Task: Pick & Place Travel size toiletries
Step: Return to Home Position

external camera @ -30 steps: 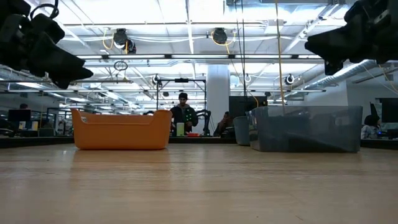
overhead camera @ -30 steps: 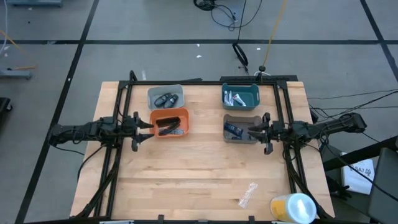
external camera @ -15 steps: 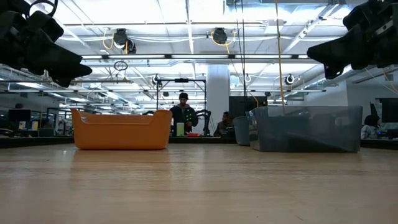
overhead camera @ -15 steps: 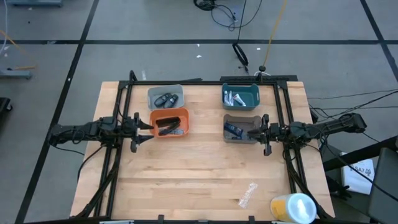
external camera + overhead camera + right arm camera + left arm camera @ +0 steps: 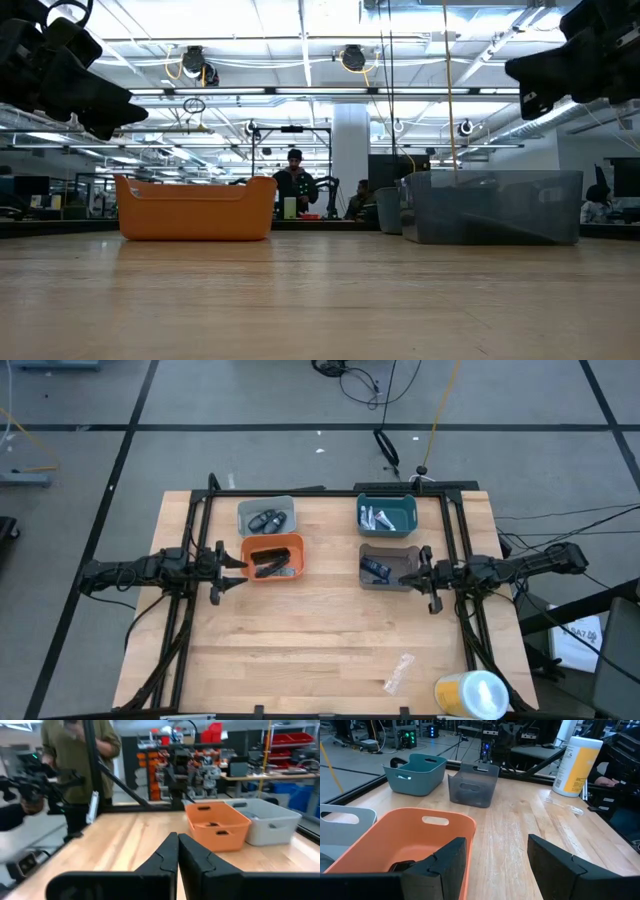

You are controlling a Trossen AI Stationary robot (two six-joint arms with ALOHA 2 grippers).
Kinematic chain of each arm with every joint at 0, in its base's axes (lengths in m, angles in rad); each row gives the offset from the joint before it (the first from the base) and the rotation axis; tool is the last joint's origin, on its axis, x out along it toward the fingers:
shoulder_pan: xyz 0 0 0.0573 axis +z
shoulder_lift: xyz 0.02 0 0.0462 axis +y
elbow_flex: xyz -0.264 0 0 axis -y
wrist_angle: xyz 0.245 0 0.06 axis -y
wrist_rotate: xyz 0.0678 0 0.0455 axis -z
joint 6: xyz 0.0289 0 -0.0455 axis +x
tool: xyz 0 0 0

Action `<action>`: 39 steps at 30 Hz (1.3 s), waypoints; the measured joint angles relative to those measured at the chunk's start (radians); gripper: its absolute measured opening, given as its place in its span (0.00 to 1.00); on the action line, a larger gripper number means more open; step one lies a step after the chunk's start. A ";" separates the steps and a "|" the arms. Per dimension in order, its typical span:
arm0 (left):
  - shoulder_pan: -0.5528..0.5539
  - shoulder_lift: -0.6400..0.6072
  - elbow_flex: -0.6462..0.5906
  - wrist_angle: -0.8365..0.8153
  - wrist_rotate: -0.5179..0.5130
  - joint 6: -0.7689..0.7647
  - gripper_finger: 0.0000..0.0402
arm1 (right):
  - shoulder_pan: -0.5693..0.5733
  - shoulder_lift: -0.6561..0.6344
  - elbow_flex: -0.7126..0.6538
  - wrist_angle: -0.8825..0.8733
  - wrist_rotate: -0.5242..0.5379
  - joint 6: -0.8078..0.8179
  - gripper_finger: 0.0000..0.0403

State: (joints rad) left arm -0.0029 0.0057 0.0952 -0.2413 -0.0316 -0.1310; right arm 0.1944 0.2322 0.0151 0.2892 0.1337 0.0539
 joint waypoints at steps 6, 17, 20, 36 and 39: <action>0.000 0.000 0.000 0.000 -0.003 -0.004 0.52 | 0.001 -0.015 0.000 0.005 -0.006 0.013 0.00; 0.000 0.000 -0.001 0.006 -0.003 -0.006 0.52 | 0.001 -0.014 0.000 -0.014 -0.006 0.036 0.01; 0.000 0.001 -0.001 0.006 -0.003 -0.006 0.52 | 0.002 -0.014 0.000 -0.018 -0.005 0.117 0.01; 0.000 0.001 -0.001 0.006 -0.004 0.046 0.52 | 0.002 -0.014 0.000 -0.018 -0.005 0.041 0.01; 0.000 0.001 -0.001 0.006 -0.004 0.045 0.52 | 0.002 -0.014 0.000 -0.018 -0.005 0.039 0.01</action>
